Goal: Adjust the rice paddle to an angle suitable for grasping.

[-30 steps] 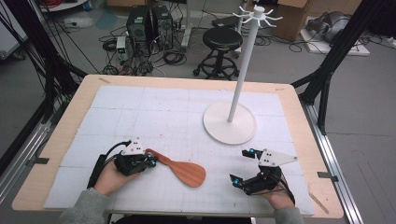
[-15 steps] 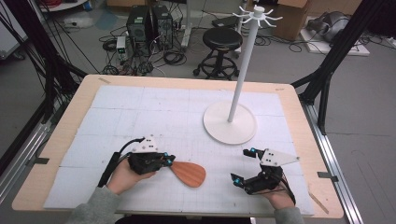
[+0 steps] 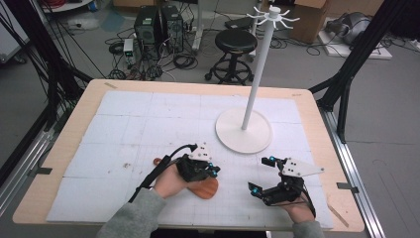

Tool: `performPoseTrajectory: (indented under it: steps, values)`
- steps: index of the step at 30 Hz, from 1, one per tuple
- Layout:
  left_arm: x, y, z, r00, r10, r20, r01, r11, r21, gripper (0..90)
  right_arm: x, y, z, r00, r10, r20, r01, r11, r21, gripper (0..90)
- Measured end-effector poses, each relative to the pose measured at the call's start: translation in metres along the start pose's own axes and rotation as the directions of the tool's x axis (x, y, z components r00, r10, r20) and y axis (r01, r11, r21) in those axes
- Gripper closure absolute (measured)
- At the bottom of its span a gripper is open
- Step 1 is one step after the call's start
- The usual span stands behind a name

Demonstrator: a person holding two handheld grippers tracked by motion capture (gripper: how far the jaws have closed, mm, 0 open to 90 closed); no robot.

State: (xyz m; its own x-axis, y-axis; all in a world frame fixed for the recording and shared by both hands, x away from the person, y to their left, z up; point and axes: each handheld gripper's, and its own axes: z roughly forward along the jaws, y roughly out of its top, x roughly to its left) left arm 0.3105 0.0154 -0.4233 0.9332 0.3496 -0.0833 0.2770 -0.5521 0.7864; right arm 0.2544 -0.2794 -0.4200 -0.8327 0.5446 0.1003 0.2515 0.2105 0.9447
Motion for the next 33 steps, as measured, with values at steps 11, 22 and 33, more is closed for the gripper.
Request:
performPoseTrajectory:
  steps: [11, 22, 33]
  values:
    - [0.003, 0.0, 0.026, 0.9995, -0.018, -0.027, 0.021, 0.9941, 0.106, 89.7, 0.0, 0.0, 0.002, 1.0, -0.009, -0.001, 0.009, 1.0, 0.006, 0.0]
    - [-0.009, -0.01, 0.013, 0.9988, 0.039, 0.029, -0.042, 0.9911, 0.126, 89.8, 0.001, -0.002, 0.002, 1.0, -0.009, -0.001, 0.009, 1.0, 0.017, 0.0]
    - [-0.01, -0.034, -0.016, 0.999, 0.027, 0.035, -0.03, 0.9939, 0.106, 89.7, 0.002, -0.005, 0.003, 1.0, -0.002, -0.004, 0.002, 0.999, 0.047, 0.0]
